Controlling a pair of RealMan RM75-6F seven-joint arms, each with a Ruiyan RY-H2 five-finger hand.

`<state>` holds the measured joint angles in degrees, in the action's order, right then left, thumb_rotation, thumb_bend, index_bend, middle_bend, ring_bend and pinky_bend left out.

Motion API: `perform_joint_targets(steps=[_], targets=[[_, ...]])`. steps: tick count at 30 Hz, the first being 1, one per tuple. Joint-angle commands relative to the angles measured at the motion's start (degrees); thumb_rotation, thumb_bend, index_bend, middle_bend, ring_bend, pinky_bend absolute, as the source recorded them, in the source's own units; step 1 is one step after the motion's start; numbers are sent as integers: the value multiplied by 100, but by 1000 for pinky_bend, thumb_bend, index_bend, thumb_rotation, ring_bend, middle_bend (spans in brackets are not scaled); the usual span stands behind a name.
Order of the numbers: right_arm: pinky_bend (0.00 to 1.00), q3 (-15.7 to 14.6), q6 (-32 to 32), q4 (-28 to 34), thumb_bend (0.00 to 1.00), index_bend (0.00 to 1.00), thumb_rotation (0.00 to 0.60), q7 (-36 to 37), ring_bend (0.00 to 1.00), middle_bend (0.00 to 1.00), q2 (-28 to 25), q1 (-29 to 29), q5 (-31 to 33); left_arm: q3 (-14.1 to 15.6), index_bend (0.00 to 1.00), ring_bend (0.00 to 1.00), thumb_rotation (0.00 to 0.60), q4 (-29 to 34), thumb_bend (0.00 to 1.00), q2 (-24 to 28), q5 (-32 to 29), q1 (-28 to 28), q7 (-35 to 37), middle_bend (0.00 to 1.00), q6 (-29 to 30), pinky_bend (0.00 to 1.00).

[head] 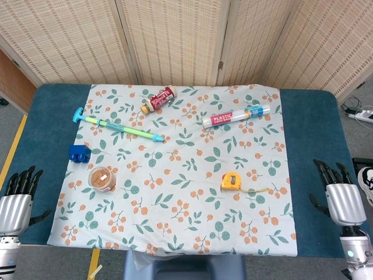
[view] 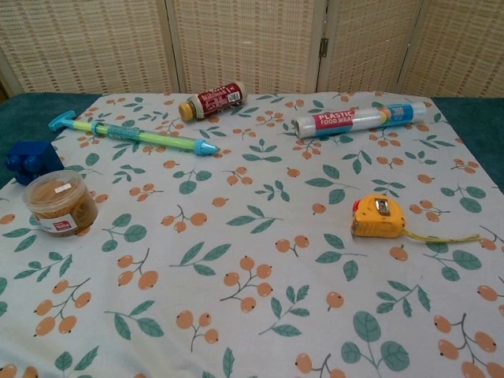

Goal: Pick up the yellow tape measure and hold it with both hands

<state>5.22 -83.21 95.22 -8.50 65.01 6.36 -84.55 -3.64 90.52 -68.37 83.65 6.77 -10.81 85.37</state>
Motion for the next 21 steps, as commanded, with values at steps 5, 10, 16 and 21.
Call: perform_joint_targets(steps=[5, 10, 16, 21], targets=[[117, 192, 804, -38, 346, 48, 600, -355, 253, 199, 325, 570, 289, 12, 47, 12, 600, 12, 155, 1, 8, -10, -24, 0, 4, 0], [117, 239, 1660, -144, 346, 51, 600, -653, 245, 185, 681, 1106, 593, 18, 47, 12, 600, 69, 155, 40, -21, -41, -34, 0, 18, 0], [118, 277, 2405, -502, 346, 51, 600, -996, 219, 180, 1255, 1642, 977, 30, 46, 12, 600, 143, 155, 78, -80, -60, -78, 0, -19, 0], [117, 321, 2764, -723, 345, 60, 600, -1358, 218, 183, 1629, 1974, 1341, 45, 46, 12, 600, 153, 155, 89, -102, -63, -88, 0, -59, 0]])
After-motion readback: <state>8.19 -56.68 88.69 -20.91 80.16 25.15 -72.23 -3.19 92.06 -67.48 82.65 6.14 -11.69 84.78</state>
